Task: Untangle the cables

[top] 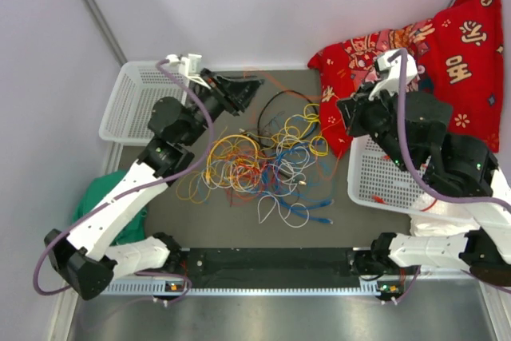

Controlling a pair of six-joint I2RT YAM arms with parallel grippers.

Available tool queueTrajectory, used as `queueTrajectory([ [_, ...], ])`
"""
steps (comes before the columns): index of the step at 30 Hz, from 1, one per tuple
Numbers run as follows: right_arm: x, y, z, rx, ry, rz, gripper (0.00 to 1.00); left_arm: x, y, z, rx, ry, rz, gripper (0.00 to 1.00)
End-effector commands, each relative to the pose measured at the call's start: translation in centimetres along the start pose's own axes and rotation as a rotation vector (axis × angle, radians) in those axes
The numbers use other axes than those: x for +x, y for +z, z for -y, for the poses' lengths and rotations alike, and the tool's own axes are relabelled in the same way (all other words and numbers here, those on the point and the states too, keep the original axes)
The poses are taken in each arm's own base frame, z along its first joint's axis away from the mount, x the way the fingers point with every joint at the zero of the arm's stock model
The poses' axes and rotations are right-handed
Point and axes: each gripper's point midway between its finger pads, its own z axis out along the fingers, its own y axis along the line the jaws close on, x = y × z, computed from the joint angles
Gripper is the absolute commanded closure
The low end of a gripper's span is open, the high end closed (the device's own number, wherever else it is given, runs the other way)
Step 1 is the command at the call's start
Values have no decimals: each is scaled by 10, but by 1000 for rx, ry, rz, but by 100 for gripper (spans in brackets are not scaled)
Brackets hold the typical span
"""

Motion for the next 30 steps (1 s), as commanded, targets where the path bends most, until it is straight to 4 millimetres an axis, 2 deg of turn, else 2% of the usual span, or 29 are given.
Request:
queueTrajectory([
  [1,-14,-4,22,121,28,66,100,106,-17,-61,-157,-110,-276,58],
  [3,-15,-5,27,146,44,73,100,137,-28,-69,-148,-161,-330,55],
  [5,-18,-8,35,184,58,89,100,156,-34,-76,-153,-195,-364,55],
  [7,-23,-13,46,236,66,113,100,179,-43,-86,-180,-229,-421,49],
  [9,-29,-17,55,279,72,136,100,188,-48,-95,-226,-232,-452,38],
  [11,-38,-25,69,343,78,171,100,201,-60,-105,-297,-241,-514,36],
  [15,-56,-44,94,438,105,246,100,208,-86,-122,-436,-240,-558,32],
  [16,-61,-50,104,491,120,272,100,199,-89,-123,-449,-229,-521,30],
  [17,-63,-57,113,523,110,281,100,202,-99,-126,-480,-230,-534,29],
  [18,-62,-63,122,581,104,288,100,206,-108,-129,-499,-232,-537,29],
  [19,-63,-66,127,606,107,297,100,196,-112,-127,-505,-224,-498,28],
  [21,-62,-78,141,657,113,309,100,197,-123,-128,-518,-227,-491,28],
  [22,-62,-81,145,671,115,316,100,189,-125,-124,-507,-223,-467,28],
  [24,-64,-94,158,718,126,340,100,187,-132,-123,-513,-226,-460,29],
  [26,-69,-102,164,740,124,359,100,188,-136,-122,-517,-233,-461,29],
  [30,-57,-105,172,803,92,340,100,201,-147,-127,-551,-274,-494,31],
])
